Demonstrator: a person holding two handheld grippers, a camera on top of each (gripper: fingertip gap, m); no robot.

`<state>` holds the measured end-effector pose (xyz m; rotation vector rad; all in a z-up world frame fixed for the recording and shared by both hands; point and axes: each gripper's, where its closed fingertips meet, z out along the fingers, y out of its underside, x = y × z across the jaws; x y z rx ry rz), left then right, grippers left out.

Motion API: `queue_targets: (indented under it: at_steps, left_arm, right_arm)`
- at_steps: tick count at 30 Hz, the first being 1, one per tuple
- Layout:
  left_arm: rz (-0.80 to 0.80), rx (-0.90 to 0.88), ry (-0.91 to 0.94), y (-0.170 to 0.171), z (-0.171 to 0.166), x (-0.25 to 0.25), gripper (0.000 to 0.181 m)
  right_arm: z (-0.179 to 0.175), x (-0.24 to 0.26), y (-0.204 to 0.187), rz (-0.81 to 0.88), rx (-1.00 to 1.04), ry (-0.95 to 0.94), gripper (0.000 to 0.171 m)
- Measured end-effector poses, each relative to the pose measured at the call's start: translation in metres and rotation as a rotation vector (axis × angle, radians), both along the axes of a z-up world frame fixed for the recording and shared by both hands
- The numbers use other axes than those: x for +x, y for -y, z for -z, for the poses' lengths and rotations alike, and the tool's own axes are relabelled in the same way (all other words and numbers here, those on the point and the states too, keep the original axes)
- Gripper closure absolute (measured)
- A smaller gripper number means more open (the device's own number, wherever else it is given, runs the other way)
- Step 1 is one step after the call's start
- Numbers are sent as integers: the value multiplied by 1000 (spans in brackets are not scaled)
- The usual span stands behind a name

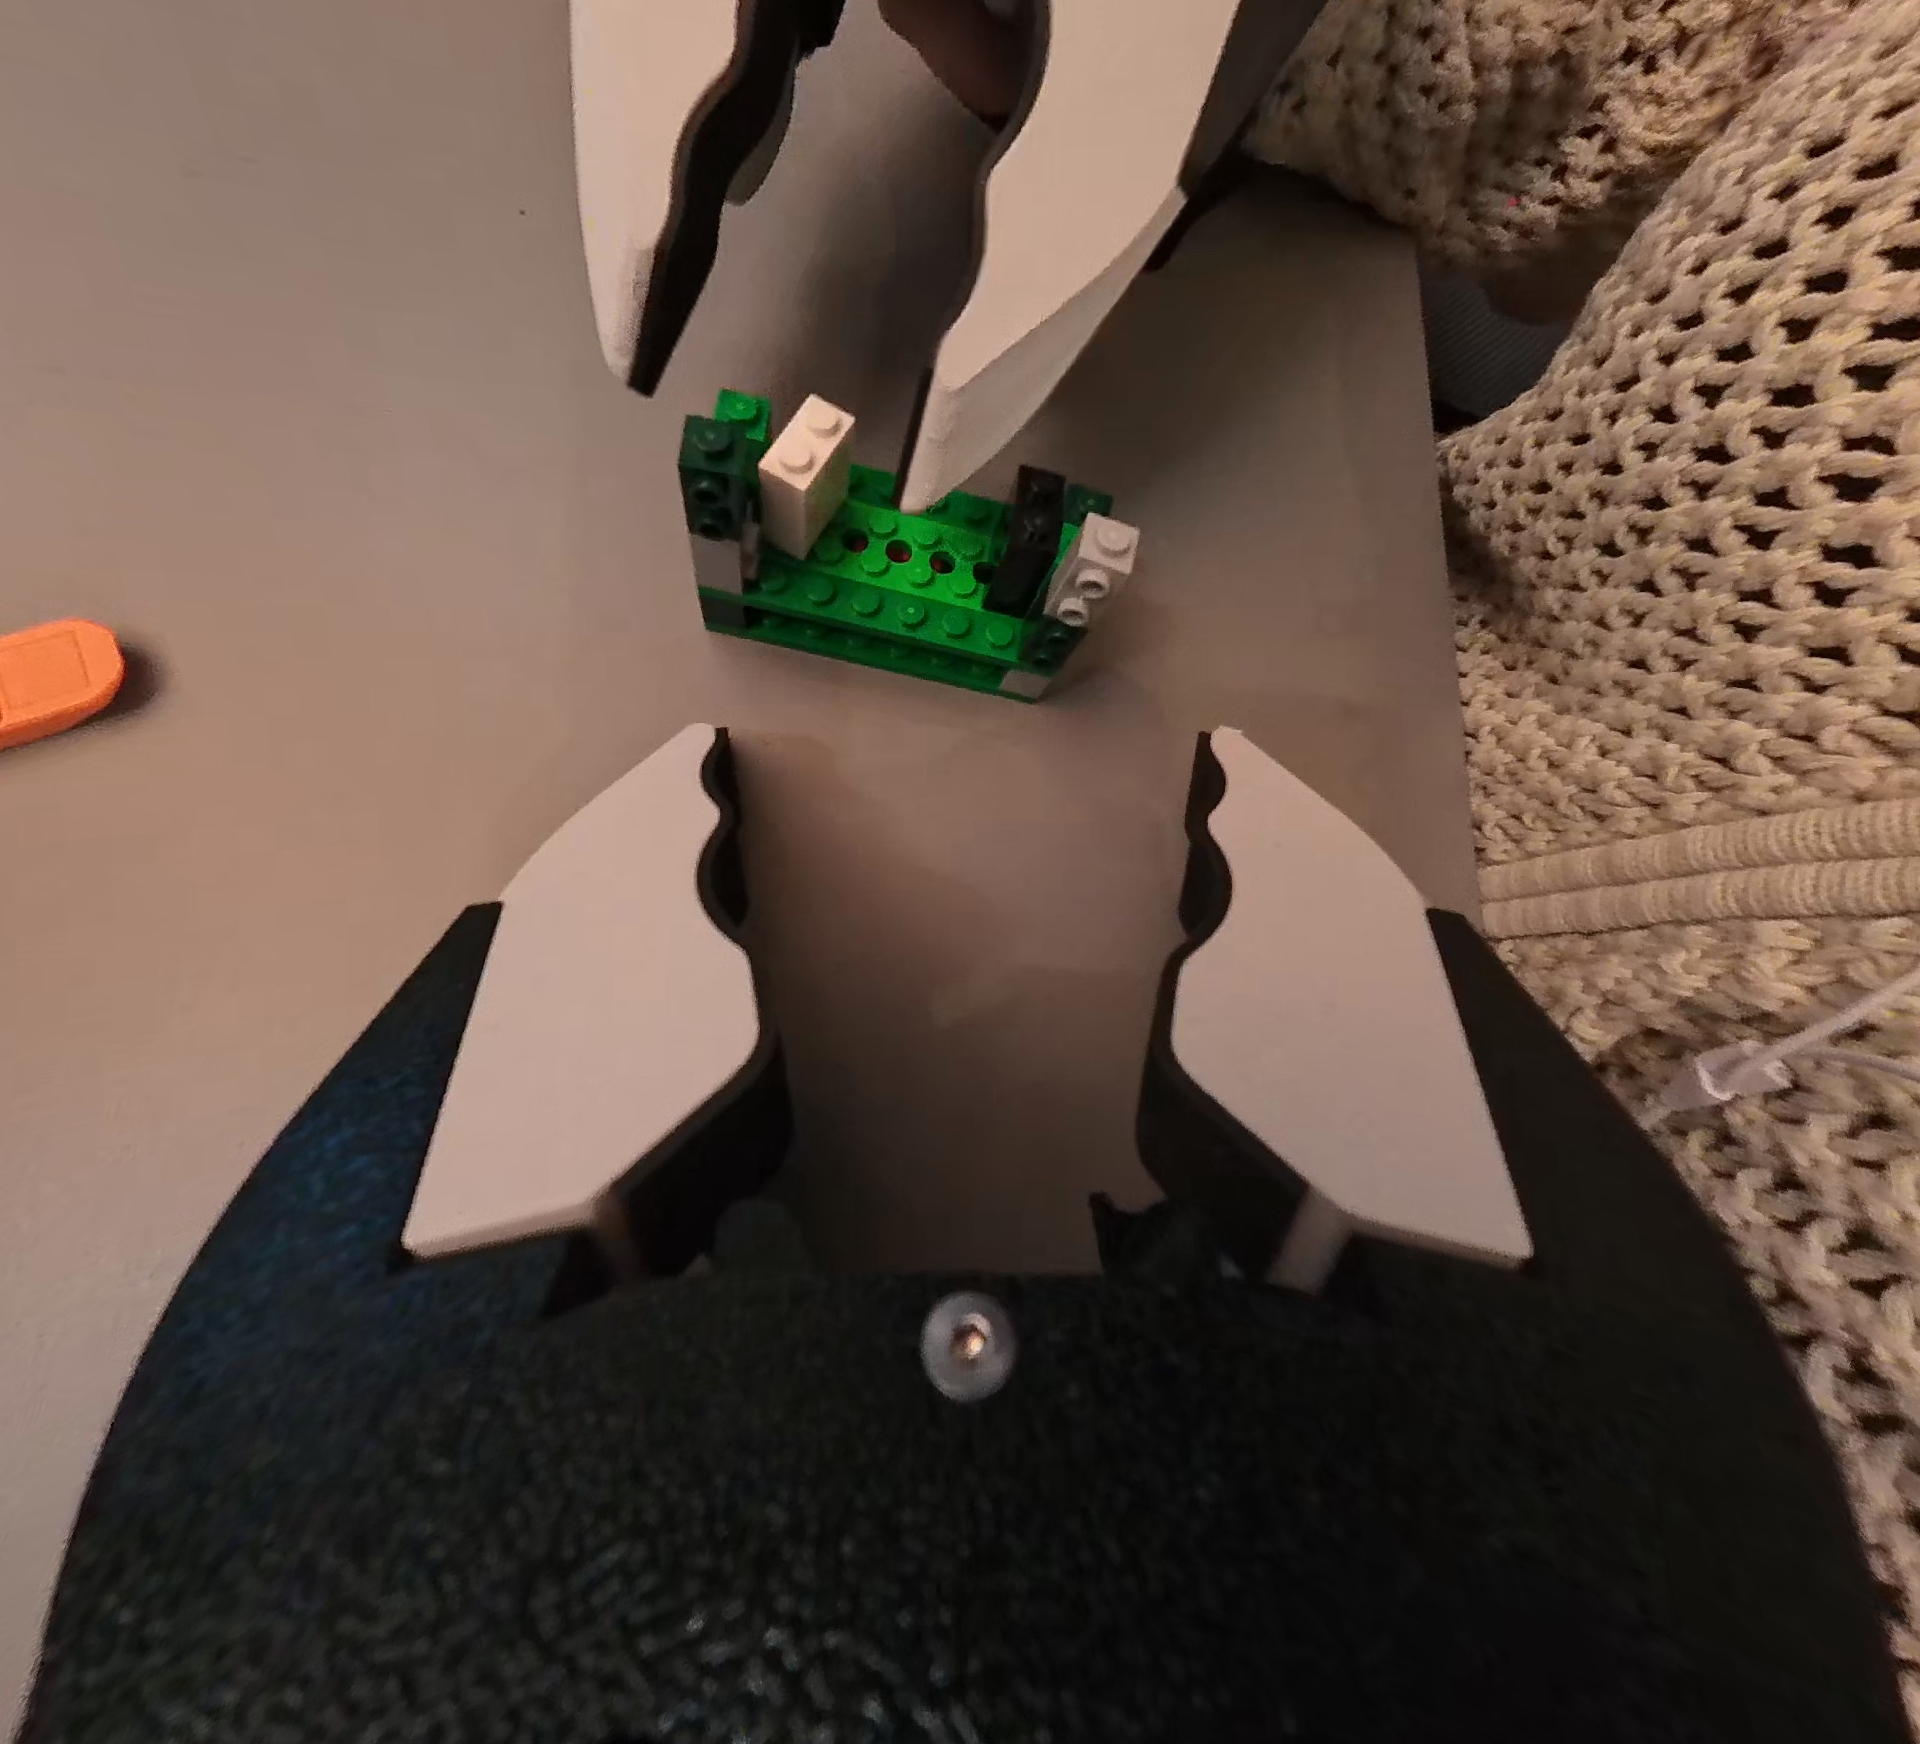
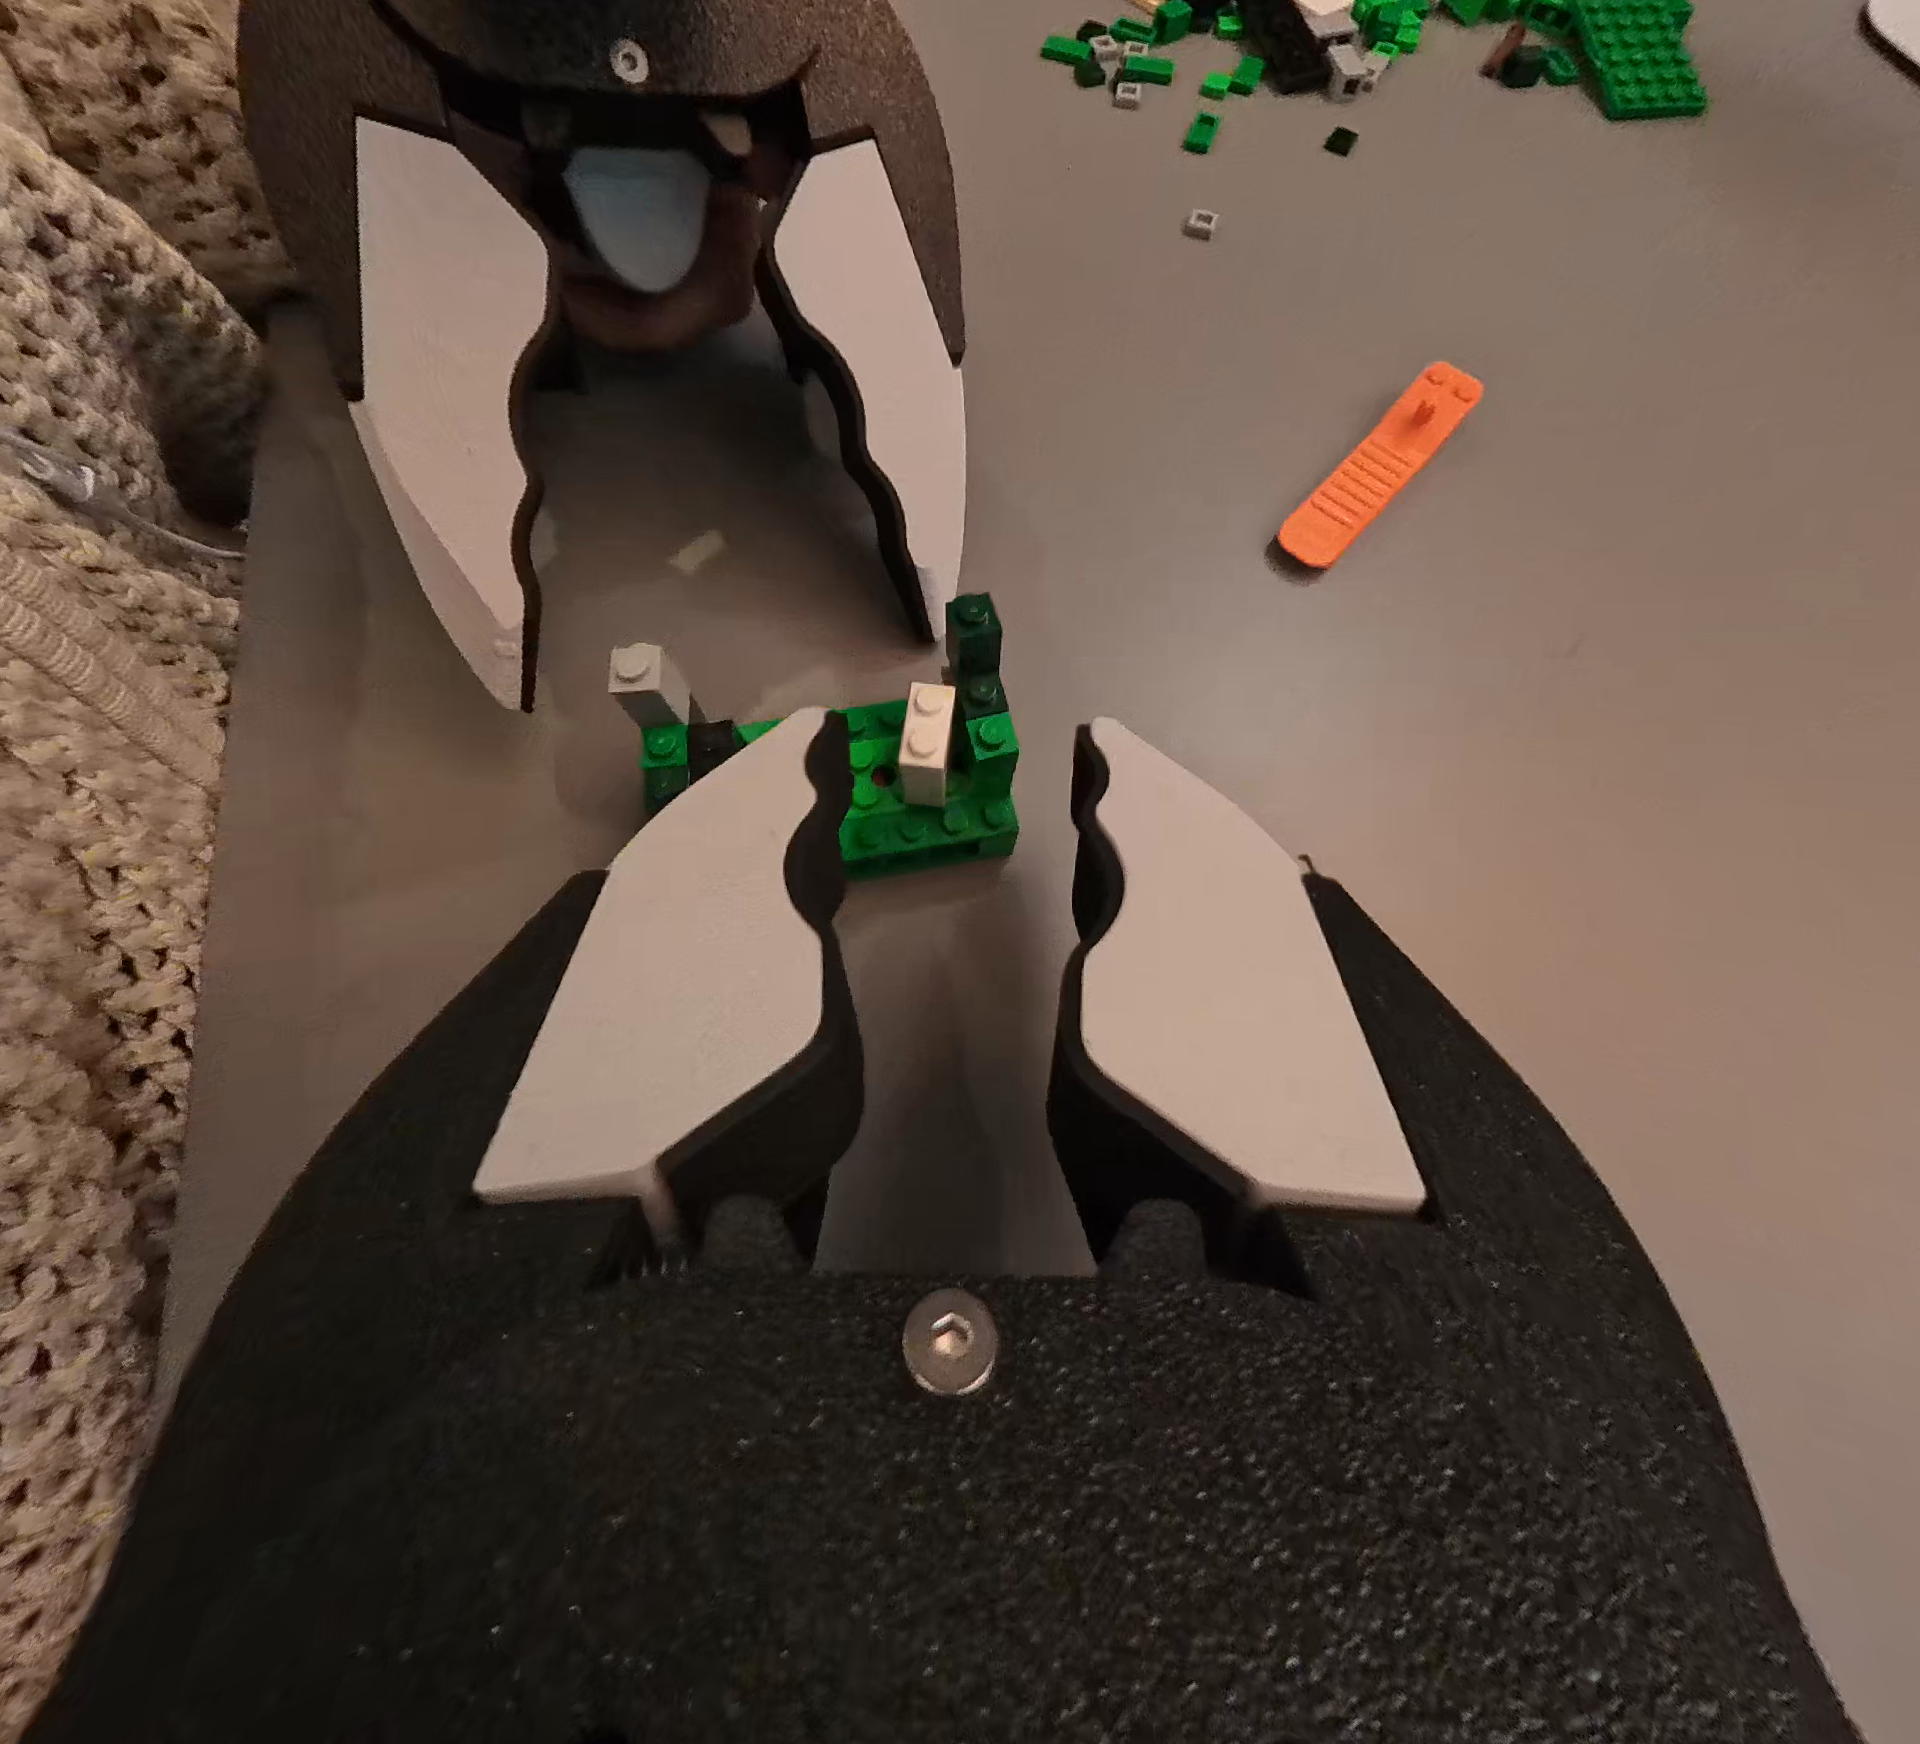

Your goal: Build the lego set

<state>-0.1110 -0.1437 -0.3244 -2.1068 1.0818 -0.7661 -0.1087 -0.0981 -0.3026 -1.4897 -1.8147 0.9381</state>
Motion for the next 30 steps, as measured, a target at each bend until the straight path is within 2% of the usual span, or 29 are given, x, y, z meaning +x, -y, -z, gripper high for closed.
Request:
queue_targets:
  at_steps: [5, 13, 20, 24, 27, 30]
  left_arm:
    - [0, 0, 4, 0, 0, 0, 99]
    - [0, 1, 9, 0, 1, 0, 99]
    - [7, 0, 17, 0, 0, 1, 100]
    - [6, 1, 19, 0, 0, 1, 100]
    - [-10, 1, 23, -1, 0, 2, 99]
    - [-36, 23, 0, 0, 1, 2, 97]
  right_arm:
    - [3, -4, -1, -36, -1, 19, 142]
    - [8, -5, -1, -83, 49, 51, 142]
    - [9, -6, 0, -105, 51, 65, 153]
    - [9, -5, 0, -97, 51, 67, 153]
    - [9, -4, -1, -81, 47, 65, 143]
    - [5, 3, -4, -58, 20, 36, 142]
